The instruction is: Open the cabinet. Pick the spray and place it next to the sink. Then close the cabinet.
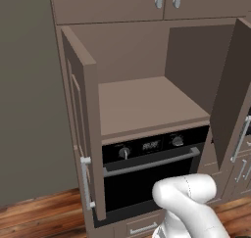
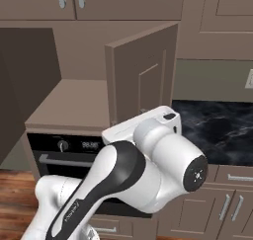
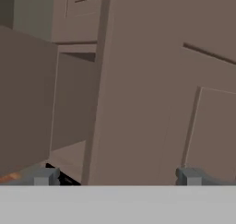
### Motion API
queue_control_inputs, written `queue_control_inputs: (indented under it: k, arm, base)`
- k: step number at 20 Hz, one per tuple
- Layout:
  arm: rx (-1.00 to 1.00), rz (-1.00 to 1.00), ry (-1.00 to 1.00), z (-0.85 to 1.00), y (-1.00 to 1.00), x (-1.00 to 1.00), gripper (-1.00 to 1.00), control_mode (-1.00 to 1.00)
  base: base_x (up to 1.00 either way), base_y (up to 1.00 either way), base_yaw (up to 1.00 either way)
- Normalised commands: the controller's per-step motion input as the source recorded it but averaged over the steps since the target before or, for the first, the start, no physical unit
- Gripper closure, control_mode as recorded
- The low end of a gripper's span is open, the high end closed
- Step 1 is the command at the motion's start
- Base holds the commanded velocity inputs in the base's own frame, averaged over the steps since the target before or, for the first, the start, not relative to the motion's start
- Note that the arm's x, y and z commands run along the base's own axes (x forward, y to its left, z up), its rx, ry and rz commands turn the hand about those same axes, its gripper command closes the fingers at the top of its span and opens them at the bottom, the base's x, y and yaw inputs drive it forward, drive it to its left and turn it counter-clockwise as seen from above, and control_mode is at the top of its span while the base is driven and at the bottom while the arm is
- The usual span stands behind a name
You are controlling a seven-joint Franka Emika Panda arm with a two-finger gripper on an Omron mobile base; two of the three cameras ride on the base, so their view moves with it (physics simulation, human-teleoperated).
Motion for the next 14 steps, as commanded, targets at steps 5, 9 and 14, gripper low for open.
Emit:
queue_control_inputs:
  k: [5, 9, 14]
  arm:
    - [0.0, -0.04, 0.0, 0.0, 0.33, 0.21, -1.0, -1.0]
    - [0.0, -0.06, 0.0, 0.0, 0.51, 0.13, -1.0, -1.0]
    - [0.0, -0.01, 0.0, 0.0, 0.61, 0.06, -1.0, -1.0]
  base:
    - [0.0, 0.0, 0.0]
    - [0.0, 0.0, 0.0]
    - [0.0, 0.0, 0.0]
